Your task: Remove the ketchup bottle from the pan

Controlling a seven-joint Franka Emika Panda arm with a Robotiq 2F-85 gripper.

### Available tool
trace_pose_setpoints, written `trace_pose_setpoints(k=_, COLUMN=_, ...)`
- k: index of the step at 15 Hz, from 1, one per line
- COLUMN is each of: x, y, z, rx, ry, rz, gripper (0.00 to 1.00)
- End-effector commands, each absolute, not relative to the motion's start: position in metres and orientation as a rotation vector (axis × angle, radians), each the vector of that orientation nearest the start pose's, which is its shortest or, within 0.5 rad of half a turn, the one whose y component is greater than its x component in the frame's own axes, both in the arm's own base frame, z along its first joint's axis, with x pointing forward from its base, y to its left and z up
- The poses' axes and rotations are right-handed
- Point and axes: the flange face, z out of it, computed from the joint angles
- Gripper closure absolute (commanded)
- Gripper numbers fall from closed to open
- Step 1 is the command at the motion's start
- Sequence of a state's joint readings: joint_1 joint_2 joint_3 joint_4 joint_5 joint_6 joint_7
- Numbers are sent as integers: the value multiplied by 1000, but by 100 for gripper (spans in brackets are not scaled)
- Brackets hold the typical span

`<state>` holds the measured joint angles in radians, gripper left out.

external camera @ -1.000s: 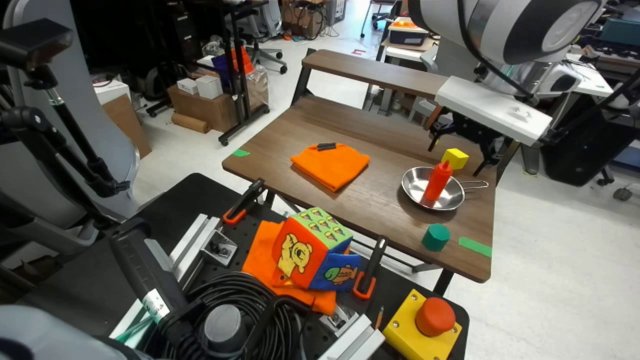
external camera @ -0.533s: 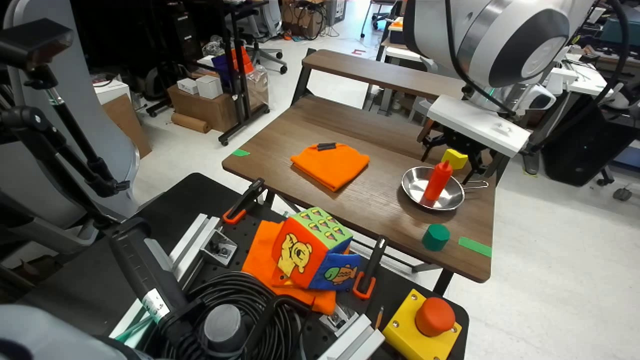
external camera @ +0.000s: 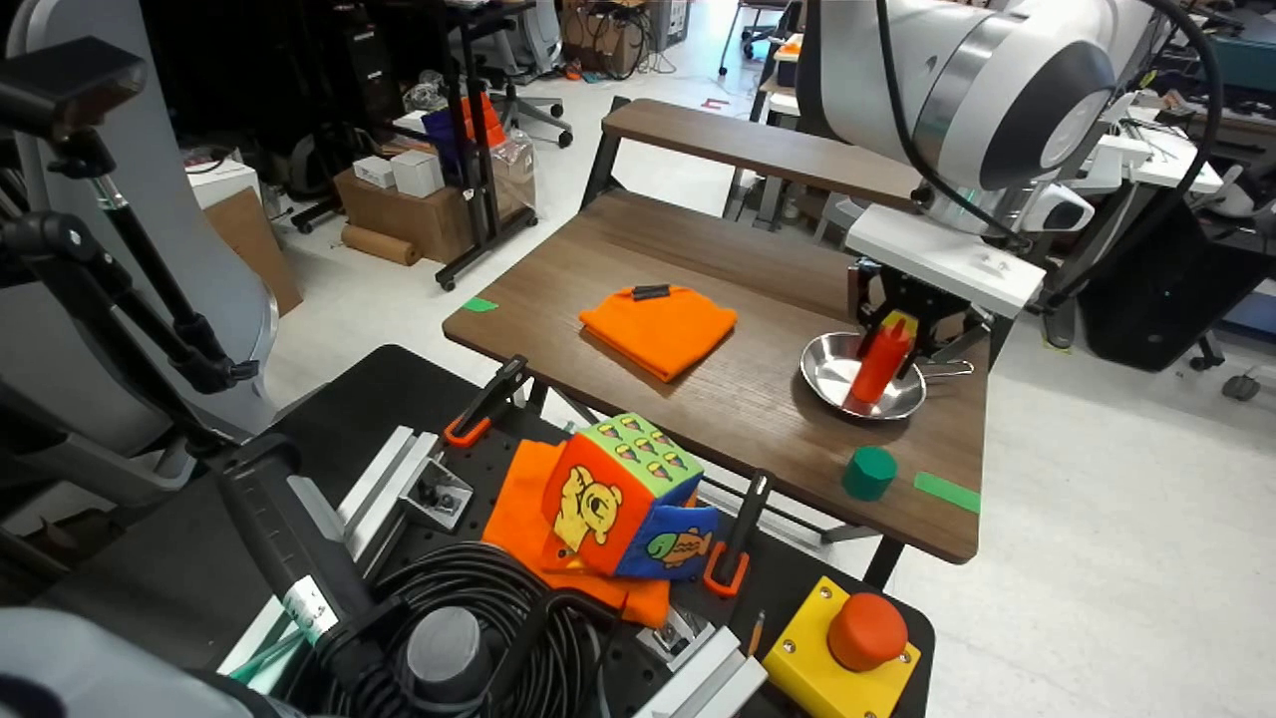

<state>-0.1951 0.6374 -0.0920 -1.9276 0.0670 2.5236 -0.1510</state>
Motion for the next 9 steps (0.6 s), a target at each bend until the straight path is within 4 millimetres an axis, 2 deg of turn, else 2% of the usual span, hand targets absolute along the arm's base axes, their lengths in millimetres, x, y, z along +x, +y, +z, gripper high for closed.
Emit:
trace_pose_setpoints(k=1, x=611, y=-163, z=178, rx=-3131, ry=207, rz=33, gripper=86)
trace_pose_setpoints(k=4, x=625, y=-151, z=224, rx=-3119, ry=152, rz=-48, gripper=87)
trace_pose_setpoints(k=7, x=645, y=-139, z=281, rx=-3112, ry=116, rz=-164, gripper=87)
trace_pose_setpoints(k=9, x=661, y=-127, z=308, rx=-3105, ry=84, rz=-217, gripper=87)
